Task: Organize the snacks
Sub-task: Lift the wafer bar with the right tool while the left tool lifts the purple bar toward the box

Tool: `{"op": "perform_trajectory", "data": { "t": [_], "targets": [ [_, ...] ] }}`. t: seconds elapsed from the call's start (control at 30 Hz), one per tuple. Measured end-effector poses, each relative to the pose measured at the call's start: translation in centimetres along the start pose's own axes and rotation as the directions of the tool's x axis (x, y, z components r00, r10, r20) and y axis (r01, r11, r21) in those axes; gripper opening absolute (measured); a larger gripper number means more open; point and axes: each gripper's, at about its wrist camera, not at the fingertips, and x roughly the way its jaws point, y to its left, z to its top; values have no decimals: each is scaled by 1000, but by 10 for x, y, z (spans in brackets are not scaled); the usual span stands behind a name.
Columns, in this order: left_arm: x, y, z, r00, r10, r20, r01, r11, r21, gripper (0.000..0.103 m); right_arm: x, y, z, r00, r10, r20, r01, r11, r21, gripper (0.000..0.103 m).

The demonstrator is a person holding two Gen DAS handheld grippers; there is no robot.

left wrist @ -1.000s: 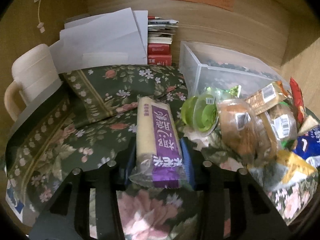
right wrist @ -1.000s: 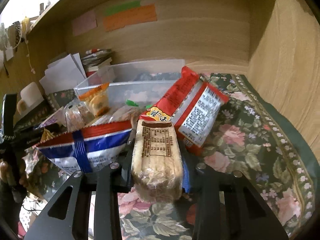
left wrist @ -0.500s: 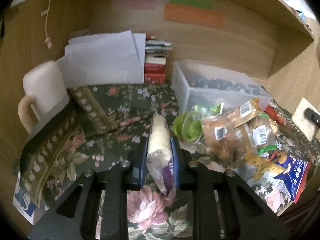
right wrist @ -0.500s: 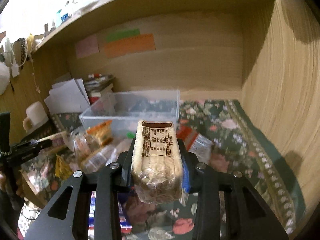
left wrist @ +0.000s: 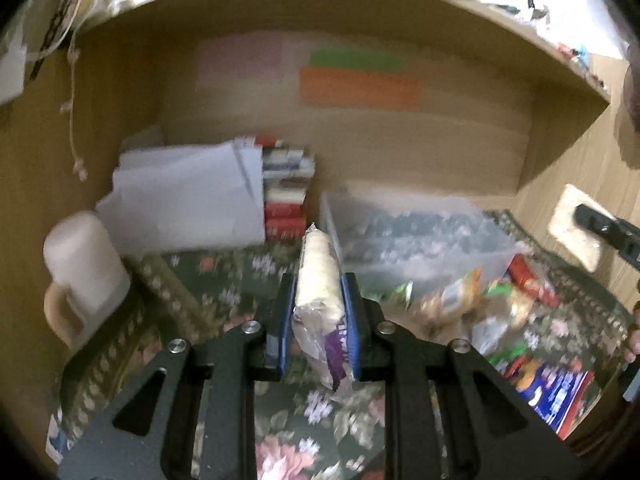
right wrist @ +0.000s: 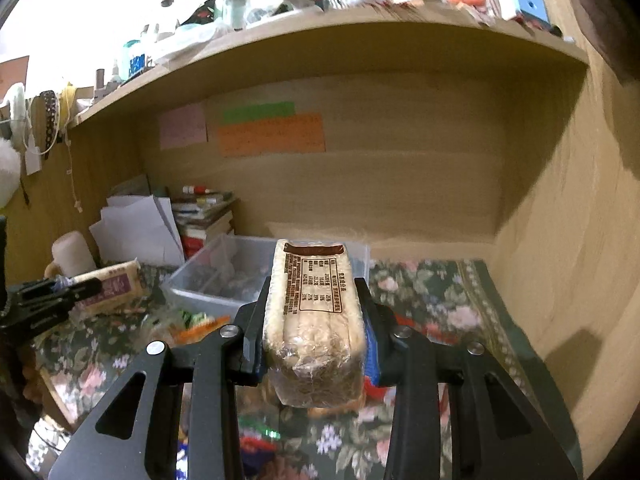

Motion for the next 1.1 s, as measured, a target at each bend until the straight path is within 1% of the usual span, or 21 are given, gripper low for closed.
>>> {"op": "perform_trajectory", "data": {
  "t": [0.2, 0.33, 0.43, 0.6, 0.7, 0.77, 0.9, 1.0, 1.1],
  "targets": [
    [11, -15, 30, 998, -45, 44, 44, 999, 14, 22, 21, 0, 18, 1000, 8, 11, -8, 1000, -9, 33],
    [28, -23, 46, 996, -79, 44, 78, 997, 16, 22, 43, -1, 26, 1000, 6, -14, -6, 1000, -22, 33],
    [47, -29, 58, 995, -92, 35, 92, 996, 24, 22, 65, -3, 30, 999, 2, -49, -4, 999, -33, 33],
    [82, -34, 69, 994, -112, -10, 112, 993, 34, 22, 99, -6, 34, 993, -7, -117, 2, 999, -45, 33],
    [101, -37, 71, 992, -117, -40, 118, 992, 49, 22, 119, -8, 33, 985, -3, -172, -6, 999, -50, 33],
    [111, -39, 70, 991, -119, -62, 122, 991, 58, 22, 132, -8, 30, 978, -9, -210, -4, 998, -63, 33],
    [131, -43, 67, 986, -119, -114, 128, 989, 77, 22, 153, -9, 25, 957, 2, -289, -22, 998, -67, 33],
    [145, -44, 65, 982, -120, -146, 133, 988, 81, 22, 162, -10, 22, 948, -5, -318, -20, 997, -75, 33],
    [152, -45, 63, 980, -119, -161, 134, 988, 83, 22, 170, -9, 19, 940, -8, -340, -21, 996, -83, 33]
  ]
}}
